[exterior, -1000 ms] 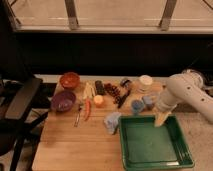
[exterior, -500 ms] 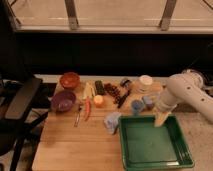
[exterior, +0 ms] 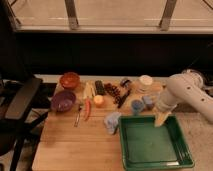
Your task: Wipe tray with eraser
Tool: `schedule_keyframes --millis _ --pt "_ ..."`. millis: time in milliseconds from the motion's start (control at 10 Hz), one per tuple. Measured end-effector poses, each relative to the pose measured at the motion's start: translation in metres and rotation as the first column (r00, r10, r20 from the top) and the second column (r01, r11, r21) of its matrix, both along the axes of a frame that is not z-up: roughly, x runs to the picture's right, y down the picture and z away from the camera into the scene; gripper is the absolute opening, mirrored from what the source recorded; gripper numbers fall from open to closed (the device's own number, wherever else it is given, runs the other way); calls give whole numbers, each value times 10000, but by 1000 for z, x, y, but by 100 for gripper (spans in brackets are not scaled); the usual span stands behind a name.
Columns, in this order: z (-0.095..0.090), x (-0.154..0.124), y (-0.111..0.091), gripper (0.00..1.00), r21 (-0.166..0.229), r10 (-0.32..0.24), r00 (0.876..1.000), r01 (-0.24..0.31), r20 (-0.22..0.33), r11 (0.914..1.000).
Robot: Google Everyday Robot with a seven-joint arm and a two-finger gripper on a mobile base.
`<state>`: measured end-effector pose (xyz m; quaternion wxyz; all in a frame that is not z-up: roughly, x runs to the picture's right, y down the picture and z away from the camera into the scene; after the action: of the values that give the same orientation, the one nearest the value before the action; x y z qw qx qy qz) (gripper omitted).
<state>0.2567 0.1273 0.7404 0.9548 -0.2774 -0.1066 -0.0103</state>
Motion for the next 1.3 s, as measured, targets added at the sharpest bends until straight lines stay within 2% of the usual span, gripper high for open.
schedule_keyframes --millis 200,400,700,800,900,1100,1300 --pt "-1 0 -2 80 42 -80 9999 80 -72 10000" --pt "-3 -11 -22 80 186 -394 9990 398 -209 9990" --pt "22 -66 -81 80 324 -774 9968 781 -220 9964" --pt "29 -87 -94 80 398 -717 9973 723 -166 9966" --pt "37 -115 -108 80 629 -433 9989 443 -166 9970" --pt "42 -139 -119 80 862 -163 9998 176 -151 9961" --pt "42 -139 -119 80 887 -154 9997 168 -172 9959"
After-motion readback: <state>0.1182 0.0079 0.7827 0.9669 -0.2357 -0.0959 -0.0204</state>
